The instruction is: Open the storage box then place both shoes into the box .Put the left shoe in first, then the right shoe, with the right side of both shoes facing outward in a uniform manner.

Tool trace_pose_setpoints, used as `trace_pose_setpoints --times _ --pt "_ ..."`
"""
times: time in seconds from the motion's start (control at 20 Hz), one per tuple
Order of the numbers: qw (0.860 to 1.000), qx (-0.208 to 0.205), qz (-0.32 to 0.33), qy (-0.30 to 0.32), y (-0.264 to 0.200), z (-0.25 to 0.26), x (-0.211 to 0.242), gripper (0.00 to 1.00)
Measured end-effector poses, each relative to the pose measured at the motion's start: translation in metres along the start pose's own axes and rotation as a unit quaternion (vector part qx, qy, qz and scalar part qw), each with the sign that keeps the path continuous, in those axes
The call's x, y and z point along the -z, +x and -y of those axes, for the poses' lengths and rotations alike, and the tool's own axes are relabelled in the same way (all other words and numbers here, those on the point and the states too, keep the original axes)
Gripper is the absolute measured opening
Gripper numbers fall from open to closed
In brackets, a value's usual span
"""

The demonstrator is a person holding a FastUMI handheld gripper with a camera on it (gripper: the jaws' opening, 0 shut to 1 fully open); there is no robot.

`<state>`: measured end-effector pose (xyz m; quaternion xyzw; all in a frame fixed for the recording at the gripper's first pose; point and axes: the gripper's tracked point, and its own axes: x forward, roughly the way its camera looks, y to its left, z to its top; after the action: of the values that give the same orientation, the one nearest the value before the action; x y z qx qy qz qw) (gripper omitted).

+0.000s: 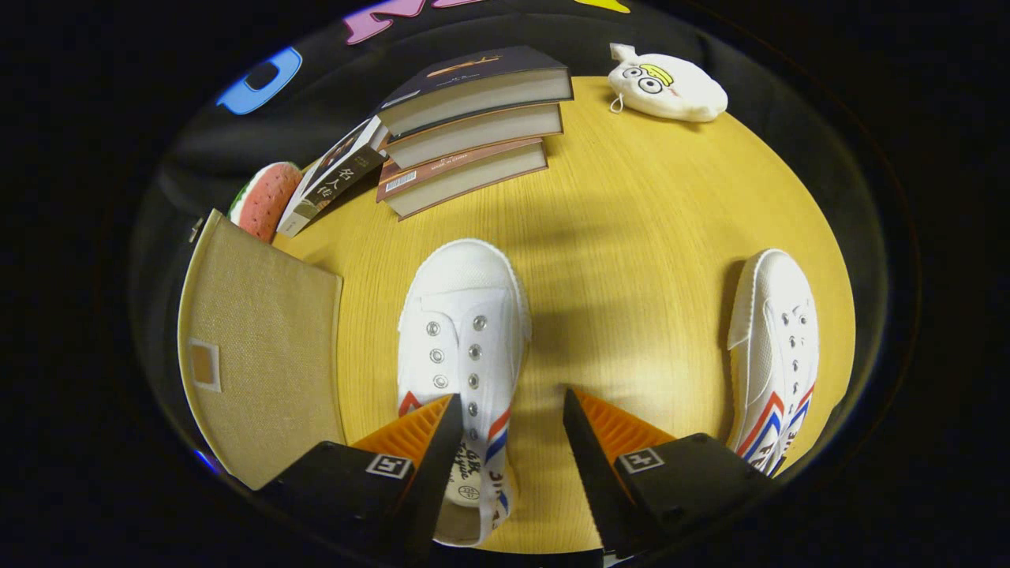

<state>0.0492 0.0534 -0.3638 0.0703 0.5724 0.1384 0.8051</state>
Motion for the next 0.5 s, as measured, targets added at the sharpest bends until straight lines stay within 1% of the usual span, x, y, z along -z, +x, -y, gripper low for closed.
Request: trace_pose_setpoints --times 0.05,0.1,0.15,0.25,0.3,0.35,0.4,0.45,0.5 --pt "1.000 -0.014 -0.004 0.010 0.0006 -0.0047 0.0000 0.70" --pt "0.999 -0.025 -0.012 0.029 0.0046 -0.0100 0.0034 0.64" --pt "0.999 -0.026 -0.013 0.042 -0.0031 -0.0088 0.0004 0.35" --pt "0.998 -0.032 -0.024 0.055 0.0008 -0.0069 0.0027 0.31" --pt "0.997 -0.036 -0.025 0.071 0.0024 -0.0051 0.0035 0.29" --pt "0.995 -0.044 -0.027 0.081 -0.0018 -0.0048 0.0008 0.14" --pt "0.995 -0.050 -0.028 0.087 0.0022 -0.0046 0.0018 0.11" --pt "0.994 -0.053 -0.029 0.092 -0.0018 -0.0044 0.0020 0.06" --pt "0.993 -0.056 -0.028 0.096 0.0003 -0.0052 0.0018 0.06"
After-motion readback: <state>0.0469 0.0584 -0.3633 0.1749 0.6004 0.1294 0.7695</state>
